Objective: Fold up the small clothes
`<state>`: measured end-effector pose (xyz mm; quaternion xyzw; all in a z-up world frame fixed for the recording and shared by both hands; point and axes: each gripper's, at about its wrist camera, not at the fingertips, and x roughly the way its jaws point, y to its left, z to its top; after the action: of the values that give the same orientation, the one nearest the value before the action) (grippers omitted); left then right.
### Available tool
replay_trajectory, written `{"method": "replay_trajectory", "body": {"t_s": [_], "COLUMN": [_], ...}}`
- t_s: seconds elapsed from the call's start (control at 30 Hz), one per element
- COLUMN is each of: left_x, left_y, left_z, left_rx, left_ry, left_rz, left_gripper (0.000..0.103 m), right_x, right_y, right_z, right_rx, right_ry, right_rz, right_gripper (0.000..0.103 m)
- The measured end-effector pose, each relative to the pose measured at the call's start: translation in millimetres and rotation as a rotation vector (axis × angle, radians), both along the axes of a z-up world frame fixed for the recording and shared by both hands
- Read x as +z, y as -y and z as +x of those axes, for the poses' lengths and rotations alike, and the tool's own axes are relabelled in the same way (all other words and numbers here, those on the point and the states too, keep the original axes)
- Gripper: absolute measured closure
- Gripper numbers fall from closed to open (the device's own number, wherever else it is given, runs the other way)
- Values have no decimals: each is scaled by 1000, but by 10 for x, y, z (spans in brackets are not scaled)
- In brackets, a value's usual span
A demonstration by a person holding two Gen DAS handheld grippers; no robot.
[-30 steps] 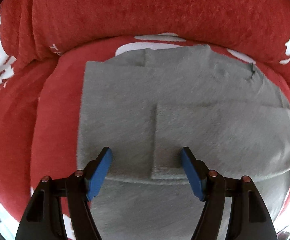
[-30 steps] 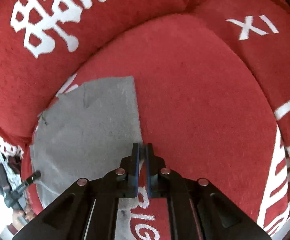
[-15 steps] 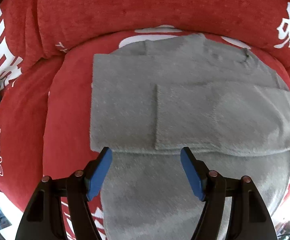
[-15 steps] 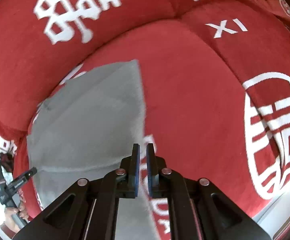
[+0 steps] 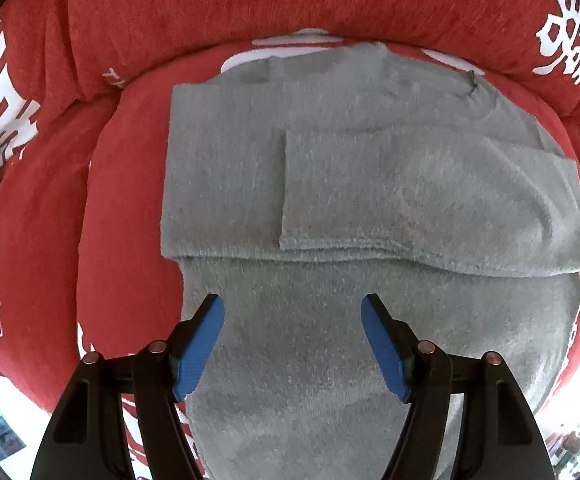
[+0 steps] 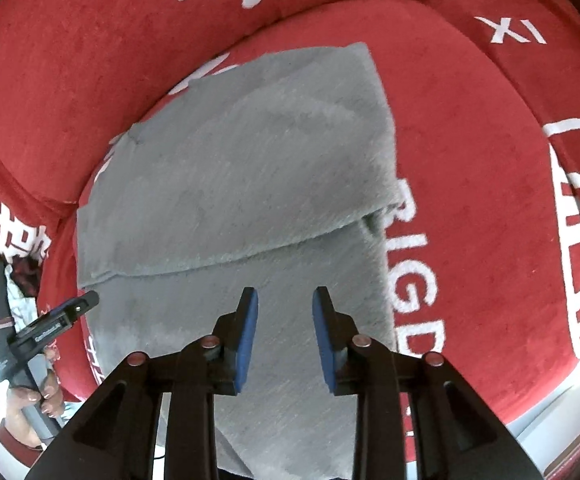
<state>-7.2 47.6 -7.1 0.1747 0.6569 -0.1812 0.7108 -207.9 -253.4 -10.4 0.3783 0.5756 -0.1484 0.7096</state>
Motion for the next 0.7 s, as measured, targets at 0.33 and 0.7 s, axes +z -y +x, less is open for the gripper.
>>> {"method": "replay_trajectory", "body": {"t_s": [0.33, 0.7], "left_x": [30, 83], "left_y": [129, 119], "left_z": [-92, -326], "left_rx": [-22, 25], "left_ry": [11, -24], "left_rz": [19, 60], "left_gripper": [5, 1], "right_x": [163, 196], "right_y": [-99, -86], "right_z": [62, 134], "right_rx": [60, 137], "right_ry": [-1, 8], "right_rz": [-51, -27], "right_gripper": [52, 34]}}
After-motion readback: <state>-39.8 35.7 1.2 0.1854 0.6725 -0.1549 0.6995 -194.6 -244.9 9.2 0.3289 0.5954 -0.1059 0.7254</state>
